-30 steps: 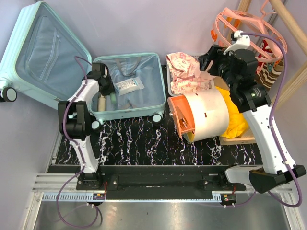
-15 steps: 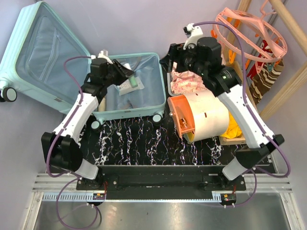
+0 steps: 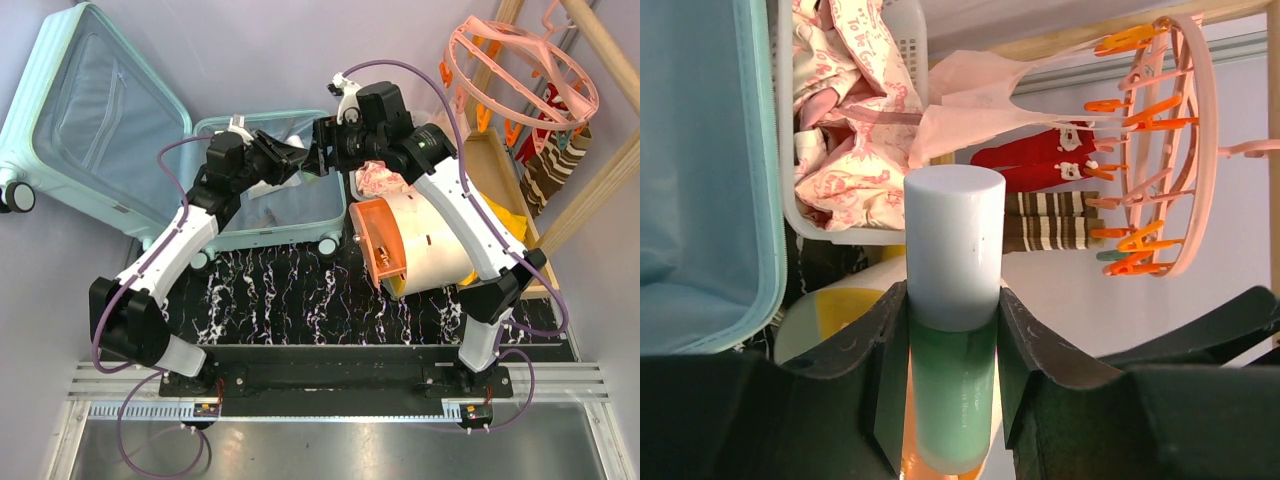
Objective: Open, take out, and arrange the luggage
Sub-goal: Pick up the personal item from the luggage.
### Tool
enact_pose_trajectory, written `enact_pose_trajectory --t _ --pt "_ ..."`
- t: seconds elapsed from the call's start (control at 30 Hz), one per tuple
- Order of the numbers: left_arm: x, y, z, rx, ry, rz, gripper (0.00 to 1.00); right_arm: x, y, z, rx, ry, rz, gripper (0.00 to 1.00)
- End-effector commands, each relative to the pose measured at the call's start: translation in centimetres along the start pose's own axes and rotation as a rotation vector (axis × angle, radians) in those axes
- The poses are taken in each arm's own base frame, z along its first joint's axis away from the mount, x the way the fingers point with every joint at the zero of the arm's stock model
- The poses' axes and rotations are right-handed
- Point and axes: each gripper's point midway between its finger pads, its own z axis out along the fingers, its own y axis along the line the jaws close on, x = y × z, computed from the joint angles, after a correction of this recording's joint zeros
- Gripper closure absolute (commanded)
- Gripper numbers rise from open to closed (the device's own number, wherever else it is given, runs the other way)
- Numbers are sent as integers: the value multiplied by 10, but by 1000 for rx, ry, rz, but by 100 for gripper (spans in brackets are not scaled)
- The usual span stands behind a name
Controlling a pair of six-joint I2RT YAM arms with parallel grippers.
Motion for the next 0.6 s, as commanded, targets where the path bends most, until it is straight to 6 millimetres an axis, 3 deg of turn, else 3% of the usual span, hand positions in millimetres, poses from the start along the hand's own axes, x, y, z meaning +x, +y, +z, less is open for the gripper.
enact_pose_trajectory --t 0.0,0.27,0.4,0.57 --pt "-6 -49 -20 157 -22 -6 100 5 21 -14 -83 19 -13 30" --pt "-1 -62 -27 205 -7 -38 100 15 14 -3 -62 54 -14 33" --pt "6 -57 -28 196 16 -52 100 5 15 -1 -59 27 -23 34" --pt "13 -60 -29 203 39 -46 100 6 11 9 -52 47 -28 37"
